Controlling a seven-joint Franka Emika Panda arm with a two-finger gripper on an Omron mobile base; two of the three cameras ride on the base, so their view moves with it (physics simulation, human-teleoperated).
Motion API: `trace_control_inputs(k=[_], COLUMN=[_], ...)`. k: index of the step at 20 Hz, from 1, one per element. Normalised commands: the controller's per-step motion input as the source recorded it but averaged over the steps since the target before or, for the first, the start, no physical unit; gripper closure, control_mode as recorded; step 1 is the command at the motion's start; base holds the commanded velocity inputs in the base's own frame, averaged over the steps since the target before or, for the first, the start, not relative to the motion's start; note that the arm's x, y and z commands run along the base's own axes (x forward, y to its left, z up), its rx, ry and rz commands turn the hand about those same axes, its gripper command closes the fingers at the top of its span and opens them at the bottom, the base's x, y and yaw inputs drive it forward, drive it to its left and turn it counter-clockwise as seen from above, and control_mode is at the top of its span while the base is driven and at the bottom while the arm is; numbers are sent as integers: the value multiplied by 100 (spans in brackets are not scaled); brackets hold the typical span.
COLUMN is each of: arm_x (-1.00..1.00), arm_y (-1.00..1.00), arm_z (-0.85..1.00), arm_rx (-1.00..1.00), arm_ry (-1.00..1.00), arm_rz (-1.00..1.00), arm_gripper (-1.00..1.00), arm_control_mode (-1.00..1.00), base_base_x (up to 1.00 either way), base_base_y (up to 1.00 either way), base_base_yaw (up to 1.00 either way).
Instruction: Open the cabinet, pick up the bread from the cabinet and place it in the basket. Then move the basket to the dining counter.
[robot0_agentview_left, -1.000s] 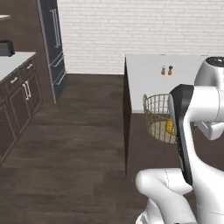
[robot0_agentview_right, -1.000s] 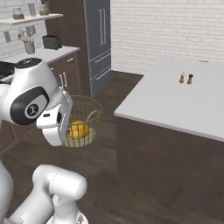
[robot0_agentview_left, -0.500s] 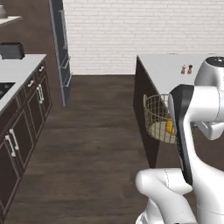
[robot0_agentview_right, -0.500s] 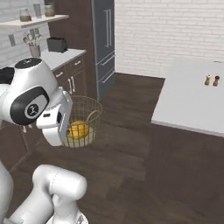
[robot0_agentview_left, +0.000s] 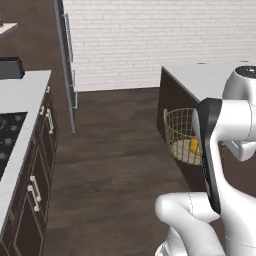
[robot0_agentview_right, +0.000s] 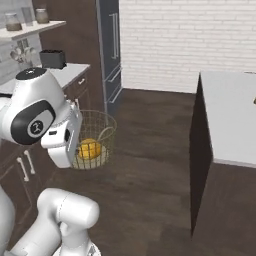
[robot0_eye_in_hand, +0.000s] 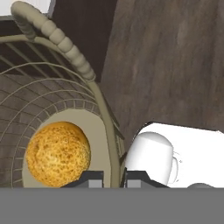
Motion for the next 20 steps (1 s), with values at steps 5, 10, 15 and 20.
trace_control_inputs(k=[5, 10, 15, 20], arm_x=[0, 0, 0, 0], arm_y=[0, 0, 0, 0], arm_z=[0, 0, 0, 0], arm_rx=[0, 0, 0, 0], arm_ry=[0, 0, 0, 0], arm_rz=[0, 0, 0, 0], arm_gripper=[100, 100, 100, 100], arm_control_mode=[100, 100, 100, 100], base_base_x=[100, 100, 100, 100], base_base_y=[99, 93, 84, 48], base_base_yaw=[-34, -33, -32, -30])
